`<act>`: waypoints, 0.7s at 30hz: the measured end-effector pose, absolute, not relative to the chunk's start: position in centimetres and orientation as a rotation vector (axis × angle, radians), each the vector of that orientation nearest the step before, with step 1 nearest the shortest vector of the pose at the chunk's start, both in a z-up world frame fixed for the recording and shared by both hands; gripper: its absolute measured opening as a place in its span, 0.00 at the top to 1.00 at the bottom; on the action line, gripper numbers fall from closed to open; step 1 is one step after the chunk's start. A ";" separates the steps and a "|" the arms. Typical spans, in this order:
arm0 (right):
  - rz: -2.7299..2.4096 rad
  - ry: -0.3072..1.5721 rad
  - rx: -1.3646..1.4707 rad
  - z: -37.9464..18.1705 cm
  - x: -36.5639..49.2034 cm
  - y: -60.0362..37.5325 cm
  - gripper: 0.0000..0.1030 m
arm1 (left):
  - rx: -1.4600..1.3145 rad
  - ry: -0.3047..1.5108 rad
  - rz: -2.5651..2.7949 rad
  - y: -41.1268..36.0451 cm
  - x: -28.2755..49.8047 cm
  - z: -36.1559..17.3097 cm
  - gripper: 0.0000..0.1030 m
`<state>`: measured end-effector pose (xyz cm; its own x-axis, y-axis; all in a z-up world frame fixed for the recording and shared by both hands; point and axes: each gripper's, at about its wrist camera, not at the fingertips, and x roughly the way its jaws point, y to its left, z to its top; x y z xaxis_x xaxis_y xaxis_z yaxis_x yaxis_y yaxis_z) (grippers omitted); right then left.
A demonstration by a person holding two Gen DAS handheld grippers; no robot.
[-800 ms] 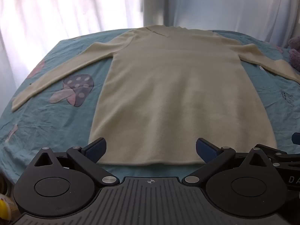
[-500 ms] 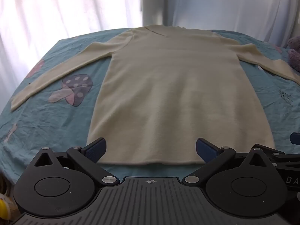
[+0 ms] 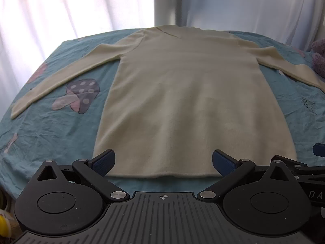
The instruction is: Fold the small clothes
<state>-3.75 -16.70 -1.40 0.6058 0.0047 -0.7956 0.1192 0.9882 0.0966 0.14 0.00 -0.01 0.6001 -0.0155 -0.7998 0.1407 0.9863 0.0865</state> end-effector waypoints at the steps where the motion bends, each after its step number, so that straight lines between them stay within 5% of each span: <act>1: -0.067 0.918 0.145 -1.4 -3.8 -16.7 0.04 | 0.146 0.923 -0.090 0.0 0.1 0.0 0.00; 21: -0.065 0.923 0.140 -1.5 -3.7 -16.3 0.04 | 0.142 0.942 -0.085 0.1 0.3 -0.3 0.00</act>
